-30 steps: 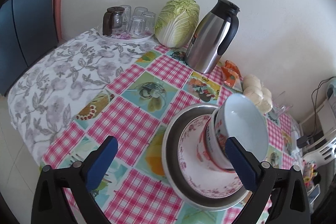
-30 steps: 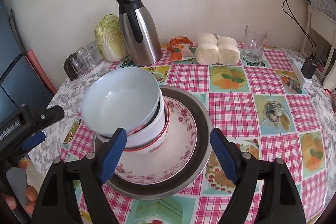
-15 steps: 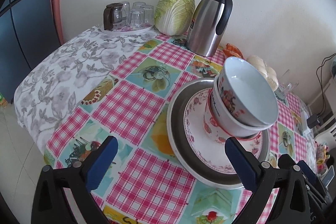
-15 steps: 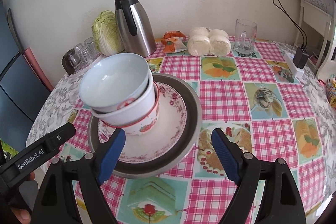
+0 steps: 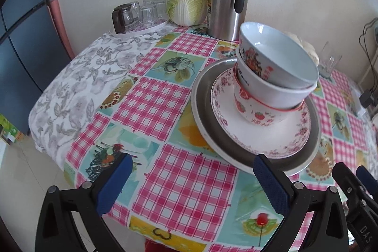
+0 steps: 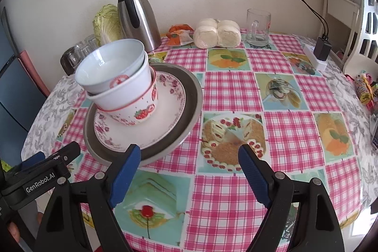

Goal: Organize plates and bowls

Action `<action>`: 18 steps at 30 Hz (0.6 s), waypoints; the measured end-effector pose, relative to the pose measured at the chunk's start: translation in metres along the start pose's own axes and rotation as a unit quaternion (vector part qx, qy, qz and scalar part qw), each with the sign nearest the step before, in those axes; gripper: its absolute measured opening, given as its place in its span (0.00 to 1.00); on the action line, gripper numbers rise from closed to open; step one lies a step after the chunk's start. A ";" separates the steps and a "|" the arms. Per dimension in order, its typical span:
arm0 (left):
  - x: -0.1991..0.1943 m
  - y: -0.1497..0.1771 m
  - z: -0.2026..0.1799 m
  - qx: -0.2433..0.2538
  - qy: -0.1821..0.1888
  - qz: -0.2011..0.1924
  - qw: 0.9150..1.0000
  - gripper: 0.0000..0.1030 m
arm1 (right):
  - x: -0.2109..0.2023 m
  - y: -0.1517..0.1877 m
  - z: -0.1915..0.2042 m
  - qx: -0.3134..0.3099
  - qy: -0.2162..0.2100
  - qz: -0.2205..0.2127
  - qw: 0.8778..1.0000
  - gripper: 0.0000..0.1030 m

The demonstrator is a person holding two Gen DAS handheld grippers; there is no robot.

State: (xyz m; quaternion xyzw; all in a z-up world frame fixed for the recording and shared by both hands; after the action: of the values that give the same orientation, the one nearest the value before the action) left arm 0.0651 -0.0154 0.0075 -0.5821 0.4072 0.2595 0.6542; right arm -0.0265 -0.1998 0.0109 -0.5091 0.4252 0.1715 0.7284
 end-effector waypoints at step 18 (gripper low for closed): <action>0.002 0.017 0.004 0.024 -0.040 0.016 0.999 1.00 | 0.002 0.016 -0.007 0.005 0.007 0.020 1.000 0.83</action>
State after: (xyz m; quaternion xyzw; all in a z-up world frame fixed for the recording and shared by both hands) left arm 0.0536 -0.0090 -0.0036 -0.5486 0.3964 0.2831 0.6796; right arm -0.0395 -0.1991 -0.0007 -0.4981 0.4411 0.1798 0.7245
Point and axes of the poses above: each gripper's, at about its wrist camera, not at the fingertips, and x roughly the way its jaws point, z to its left, y to its underside, the point moved 3 cm from there along x, roughly the way its jaws point, and after that the axes turned 1 degree about y, right-handed, at the moved point
